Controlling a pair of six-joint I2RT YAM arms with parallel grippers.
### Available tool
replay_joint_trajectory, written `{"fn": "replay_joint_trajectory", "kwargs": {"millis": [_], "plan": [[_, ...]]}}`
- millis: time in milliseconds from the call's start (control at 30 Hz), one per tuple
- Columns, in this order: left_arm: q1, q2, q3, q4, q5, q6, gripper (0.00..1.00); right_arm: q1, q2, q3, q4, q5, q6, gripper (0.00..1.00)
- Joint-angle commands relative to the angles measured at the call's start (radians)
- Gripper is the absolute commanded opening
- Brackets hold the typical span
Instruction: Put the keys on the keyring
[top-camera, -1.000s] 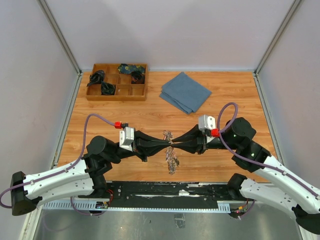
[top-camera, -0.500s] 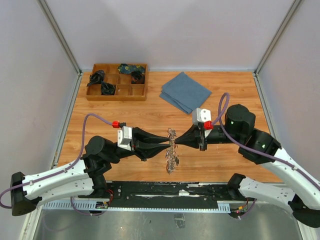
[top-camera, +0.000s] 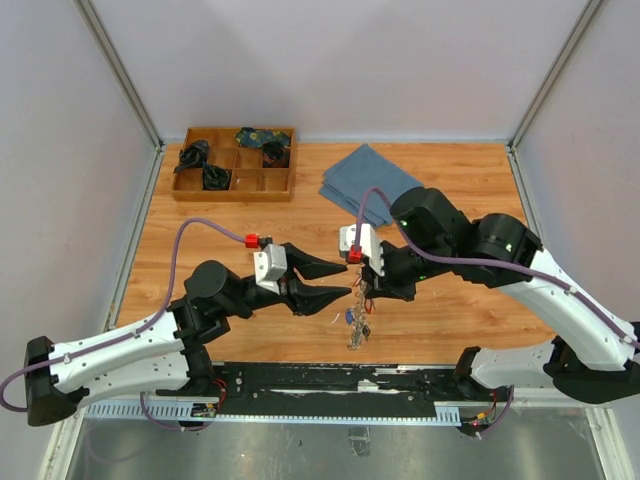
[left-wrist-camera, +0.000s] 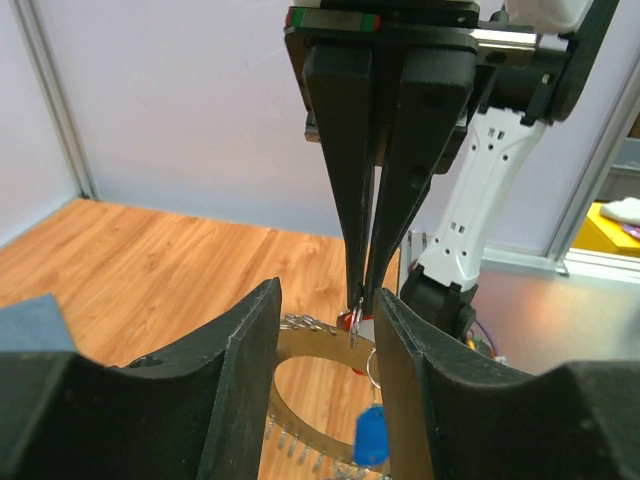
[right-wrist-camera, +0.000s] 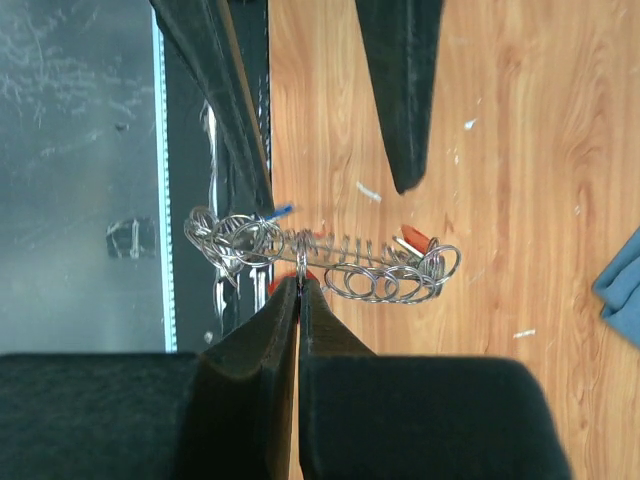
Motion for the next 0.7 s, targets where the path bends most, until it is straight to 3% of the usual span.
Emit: {"fn": "replay_joint_trajectory", "kwargs": {"millis": [0,667], "plan": [[0.005,0.045,0.046,-0.023,0.054,0.024,0.48,0.045,0.030,0.079,-0.124,0.095,-0.004,0.00],[0.004,0.142,0.098,-0.080,0.172,0.042,0.37,0.064,0.028,0.065,-0.059,0.082,0.009,0.00]]}}
